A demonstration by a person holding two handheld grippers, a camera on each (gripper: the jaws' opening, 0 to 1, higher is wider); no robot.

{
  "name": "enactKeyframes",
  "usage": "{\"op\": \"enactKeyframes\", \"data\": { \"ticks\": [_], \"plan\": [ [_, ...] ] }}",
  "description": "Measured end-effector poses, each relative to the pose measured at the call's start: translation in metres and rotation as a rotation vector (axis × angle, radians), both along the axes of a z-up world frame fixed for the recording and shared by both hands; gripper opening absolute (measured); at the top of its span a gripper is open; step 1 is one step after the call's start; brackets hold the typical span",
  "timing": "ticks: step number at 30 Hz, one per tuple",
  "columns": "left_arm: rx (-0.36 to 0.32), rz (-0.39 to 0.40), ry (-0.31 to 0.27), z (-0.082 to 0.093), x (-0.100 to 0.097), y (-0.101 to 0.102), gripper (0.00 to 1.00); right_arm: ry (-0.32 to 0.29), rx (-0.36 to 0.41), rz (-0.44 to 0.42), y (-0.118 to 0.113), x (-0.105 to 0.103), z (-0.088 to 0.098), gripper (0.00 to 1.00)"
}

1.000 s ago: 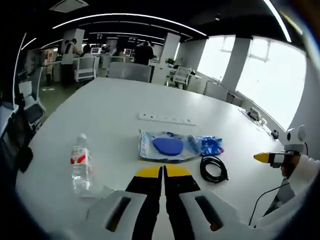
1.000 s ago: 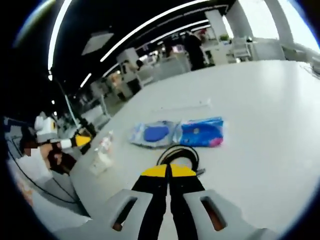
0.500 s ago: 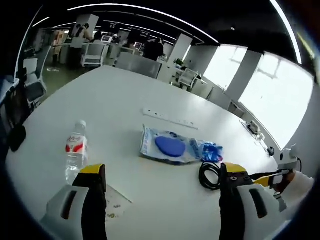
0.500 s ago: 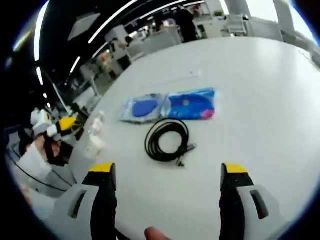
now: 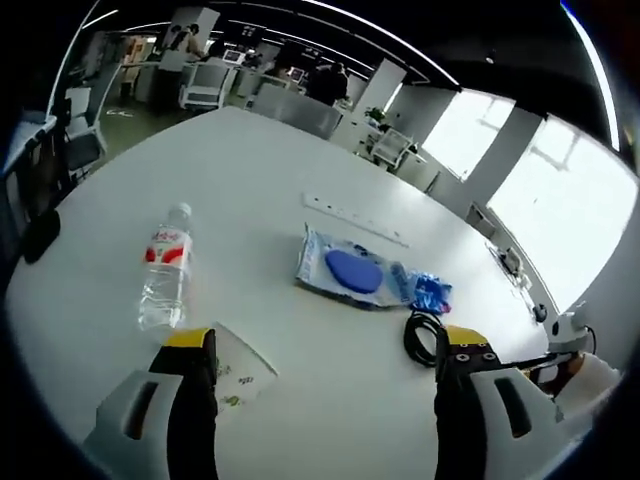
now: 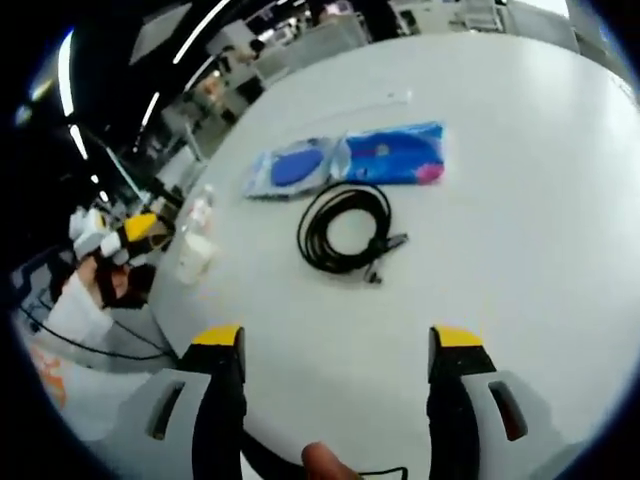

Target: Arrange the tabletop items into an orderly group along one side of the table until the central work area is clear of visible clutter.

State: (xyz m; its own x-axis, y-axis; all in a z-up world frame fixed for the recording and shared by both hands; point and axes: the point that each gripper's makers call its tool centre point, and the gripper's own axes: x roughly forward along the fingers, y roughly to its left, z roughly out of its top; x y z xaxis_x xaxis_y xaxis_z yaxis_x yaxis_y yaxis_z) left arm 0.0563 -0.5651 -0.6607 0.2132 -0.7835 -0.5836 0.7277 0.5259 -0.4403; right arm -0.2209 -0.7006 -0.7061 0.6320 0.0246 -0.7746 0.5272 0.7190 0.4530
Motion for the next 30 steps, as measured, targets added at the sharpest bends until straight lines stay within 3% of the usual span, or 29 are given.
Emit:
{"op": "enactKeyframes", "data": {
  "ticks": [4, 9, 14, 19, 27, 30],
  "plan": [
    [0.022, 0.002, -0.001, -0.003, 0.002, 0.006, 0.91, 0.006, -0.001, 0.003, 0.000, -0.001, -0.001, 0.73],
    [0.073, 0.005, -0.035, -0.005, 0.007, 0.013, 0.98, 0.000, 0.013, -0.011, 0.001, -0.001, 0.000, 0.72],
    [0.124, -0.011, -0.004, -0.014, 0.003, 0.021, 0.97, 0.011, 0.018, -0.005, 0.006, -0.006, -0.002, 0.71],
    [0.134, -0.024, -0.001, -0.016, 0.000, 0.026, 0.96, 0.008, 0.030, -0.020, 0.009, -0.011, -0.001, 0.69],
    [0.179, -0.085, -0.049, -0.015, -0.009, 0.034, 0.93, -0.013, 0.044, -0.041, 0.017, -0.015, 0.002, 0.66],
    [0.211, -0.122, -0.073, -0.022, -0.013, 0.037, 0.88, -0.008, 0.065, -0.045, 0.024, -0.017, -0.001, 0.64]
  ]
}}
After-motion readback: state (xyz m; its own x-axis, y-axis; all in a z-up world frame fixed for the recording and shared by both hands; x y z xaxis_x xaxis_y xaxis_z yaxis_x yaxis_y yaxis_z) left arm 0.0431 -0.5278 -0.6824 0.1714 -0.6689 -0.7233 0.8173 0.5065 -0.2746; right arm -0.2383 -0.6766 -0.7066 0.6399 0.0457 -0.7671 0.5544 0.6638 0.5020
